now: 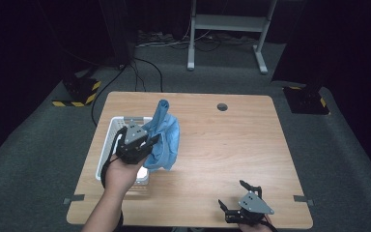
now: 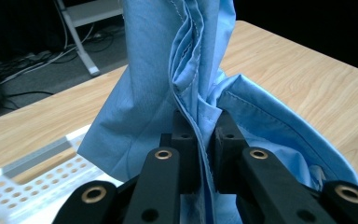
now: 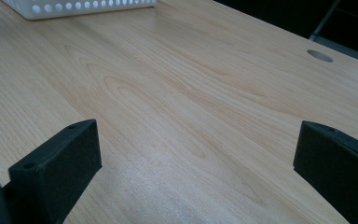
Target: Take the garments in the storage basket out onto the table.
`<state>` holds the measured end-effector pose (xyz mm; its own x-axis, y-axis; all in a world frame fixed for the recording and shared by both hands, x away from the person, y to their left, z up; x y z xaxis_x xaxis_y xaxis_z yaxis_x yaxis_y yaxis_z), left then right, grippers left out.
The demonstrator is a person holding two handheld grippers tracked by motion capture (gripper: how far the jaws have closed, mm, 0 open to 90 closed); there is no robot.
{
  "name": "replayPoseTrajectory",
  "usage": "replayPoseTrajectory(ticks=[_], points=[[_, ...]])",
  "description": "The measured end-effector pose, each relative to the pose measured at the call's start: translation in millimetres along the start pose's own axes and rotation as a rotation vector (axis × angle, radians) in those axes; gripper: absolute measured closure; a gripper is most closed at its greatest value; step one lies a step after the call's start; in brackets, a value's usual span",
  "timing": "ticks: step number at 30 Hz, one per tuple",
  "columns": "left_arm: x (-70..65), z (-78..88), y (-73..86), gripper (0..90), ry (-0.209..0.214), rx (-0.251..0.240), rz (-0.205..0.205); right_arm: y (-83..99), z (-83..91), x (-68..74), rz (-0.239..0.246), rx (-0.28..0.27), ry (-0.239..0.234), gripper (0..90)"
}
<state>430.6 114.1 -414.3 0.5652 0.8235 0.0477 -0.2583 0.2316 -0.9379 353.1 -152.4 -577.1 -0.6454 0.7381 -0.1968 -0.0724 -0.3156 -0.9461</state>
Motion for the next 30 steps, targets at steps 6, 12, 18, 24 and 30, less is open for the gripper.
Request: replayPoseTrajectory(ticks=[6, 12, 18, 24, 30], points=[[-12.5, -11.0, 3.1, 82.1, 0.03, 0.0, 0.016, 0.0, 0.0, 0.1, -0.001, 0.0, -0.001, 0.3], [-26.2, -27.1, 13.2, 82.0, 0.057, 0.019, 0.026, -0.1, 0.1, 0.3, 0.0, -0.001, -0.002, 0.3], [-34.7, -40.7, 24.4, 81.9, 0.072, 0.047, 0.033, -0.2, 0.2, 0.1, -0.002, -0.003, -0.003, 0.3], [-40.7, -48.5, 29.7, 81.9, 0.078, 0.065, 0.022, -0.3, 0.3, 0.2, -0.001, -0.005, -0.003, 0.3], [-45.8, -54.0, 31.6, 81.9, 0.088, 0.068, 0.026, -0.4, 0.3, 0.2, -0.001, -0.006, -0.004, 0.3]])
Point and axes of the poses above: each handheld gripper's, and its own axes: z roughly backward along the jaws, y roughly out of its underside, x roughly to its left, the point moved 10 cm from there along -z, roughly forward along the jaws, and after that the axes turned 9 degrees about -x, right-handed, at the moved point
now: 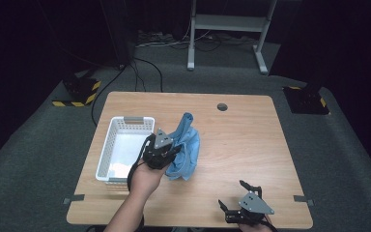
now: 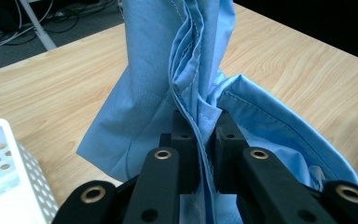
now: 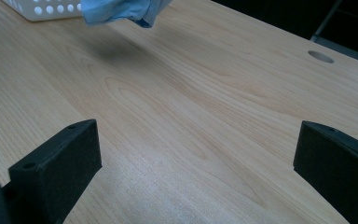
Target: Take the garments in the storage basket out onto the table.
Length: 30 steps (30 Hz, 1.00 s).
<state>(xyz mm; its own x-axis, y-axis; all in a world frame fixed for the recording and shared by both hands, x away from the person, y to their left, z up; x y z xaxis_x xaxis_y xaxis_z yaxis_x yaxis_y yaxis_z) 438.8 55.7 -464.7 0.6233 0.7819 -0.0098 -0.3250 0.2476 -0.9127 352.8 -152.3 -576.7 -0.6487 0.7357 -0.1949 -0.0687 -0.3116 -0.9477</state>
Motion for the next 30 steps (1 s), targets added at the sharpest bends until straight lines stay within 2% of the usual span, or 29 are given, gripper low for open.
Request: replayPoseTrajectory(ticks=[16, 22, 30], points=[[-8.9, -15.2, 9.2, 81.7, 0.011, 0.031, -0.011, 0.0, 0.1, 0.1, -0.001, 0.0, -0.001, 0.3], [-9.1, -23.9, 19.5, 81.6, 0.011, 0.063, -0.012, -0.1, 0.1, 0.0, 0.0, -0.002, -0.001, 0.3], [-9.7, -30.1, 27.2, 81.5, 0.011, 0.078, -0.002, -0.1, 0.2, 0.1, 0.001, -0.002, -0.002, 0.3]])
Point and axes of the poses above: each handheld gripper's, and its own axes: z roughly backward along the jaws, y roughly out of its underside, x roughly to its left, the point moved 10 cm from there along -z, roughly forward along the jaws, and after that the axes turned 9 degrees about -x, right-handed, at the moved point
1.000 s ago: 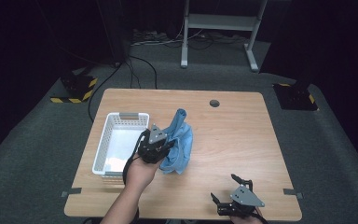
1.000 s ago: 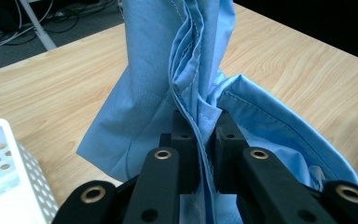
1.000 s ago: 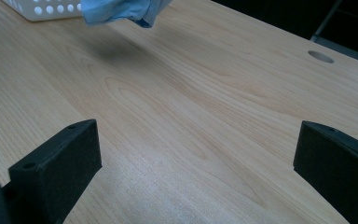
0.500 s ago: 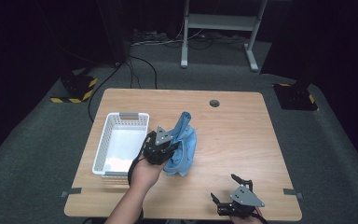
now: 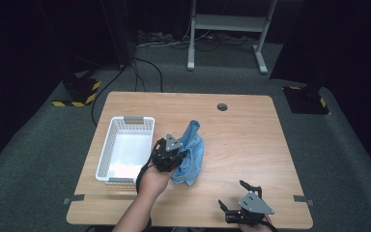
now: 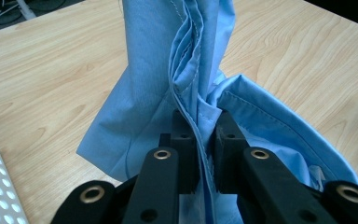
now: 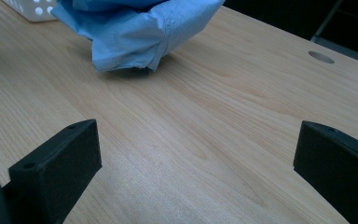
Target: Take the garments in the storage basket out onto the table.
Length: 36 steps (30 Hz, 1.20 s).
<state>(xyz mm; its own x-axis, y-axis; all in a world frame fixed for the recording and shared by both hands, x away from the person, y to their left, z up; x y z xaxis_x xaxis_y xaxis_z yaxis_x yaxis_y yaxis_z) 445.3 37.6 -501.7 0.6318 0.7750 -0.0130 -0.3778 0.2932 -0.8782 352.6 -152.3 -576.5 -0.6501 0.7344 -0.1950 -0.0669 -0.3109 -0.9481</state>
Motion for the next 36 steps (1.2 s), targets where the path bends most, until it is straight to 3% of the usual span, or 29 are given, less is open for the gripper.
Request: replayPoseTrajectory(ticks=[29, 36], points=[[-12.2, -19.9, 6.8, 80.7, 0.033, 0.008, 0.013, -0.1, 0.1, 0.0, -0.001, -0.001, -0.001, 0.3], [-15.4, -27.3, 11.2, 79.8, 0.047, 0.003, 0.034, -0.2, 0.4, -0.2, -0.004, -0.004, 0.0, 0.3]])
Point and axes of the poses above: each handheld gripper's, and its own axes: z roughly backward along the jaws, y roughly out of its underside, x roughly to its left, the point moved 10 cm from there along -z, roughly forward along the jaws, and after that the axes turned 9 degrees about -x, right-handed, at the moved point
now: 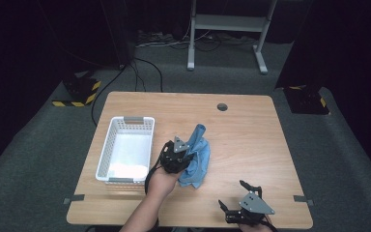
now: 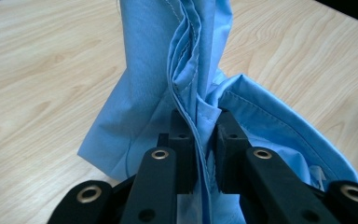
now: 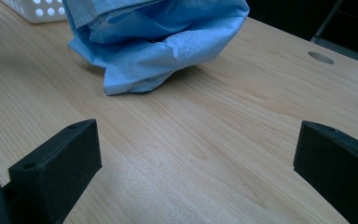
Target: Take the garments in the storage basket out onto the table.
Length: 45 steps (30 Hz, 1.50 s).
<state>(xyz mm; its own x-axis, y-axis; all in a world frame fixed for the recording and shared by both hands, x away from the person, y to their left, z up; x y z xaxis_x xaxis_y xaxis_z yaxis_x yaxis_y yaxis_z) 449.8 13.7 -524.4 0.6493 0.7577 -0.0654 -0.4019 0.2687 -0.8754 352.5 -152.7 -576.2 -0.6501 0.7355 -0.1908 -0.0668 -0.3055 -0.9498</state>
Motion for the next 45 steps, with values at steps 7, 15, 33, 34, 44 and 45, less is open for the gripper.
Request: replayPoseTrajectory(ticks=[7, 15, 33, 34, 44, 45], points=[[2.1, -8.8, 8.7, 77.7, -0.015, 0.022, -0.011, -0.1, 0.2, -0.2, -0.001, -0.002, 0.0, 0.3], [0.9, -17.1, 15.5, 74.8, -0.025, 0.046, -0.034, -0.1, 0.1, -0.3, -0.002, -0.002, 0.001, 0.3], [-9.1, -31.0, 25.8, 59.3, -0.025, 0.08, -0.06, -0.3, 0.4, -0.4, -0.004, -0.004, 0.0, 0.3], [-8.7, -30.4, 24.8, 56.5, -0.027, 0.076, -0.059, -0.3, 0.4, -0.3, -0.004, -0.004, 0.0, 0.3], [-6.6, -19.4, 15.7, 34.8, -0.032, 0.033, -0.061, -0.1, 0.1, -0.1, -0.002, -0.001, 0.0, 0.3], [-6.2, -18.8, 15.1, 32.0, -0.034, 0.029, -0.061, 0.0, 0.0, 0.0, -0.001, 0.0, 0.0, 0.3]])
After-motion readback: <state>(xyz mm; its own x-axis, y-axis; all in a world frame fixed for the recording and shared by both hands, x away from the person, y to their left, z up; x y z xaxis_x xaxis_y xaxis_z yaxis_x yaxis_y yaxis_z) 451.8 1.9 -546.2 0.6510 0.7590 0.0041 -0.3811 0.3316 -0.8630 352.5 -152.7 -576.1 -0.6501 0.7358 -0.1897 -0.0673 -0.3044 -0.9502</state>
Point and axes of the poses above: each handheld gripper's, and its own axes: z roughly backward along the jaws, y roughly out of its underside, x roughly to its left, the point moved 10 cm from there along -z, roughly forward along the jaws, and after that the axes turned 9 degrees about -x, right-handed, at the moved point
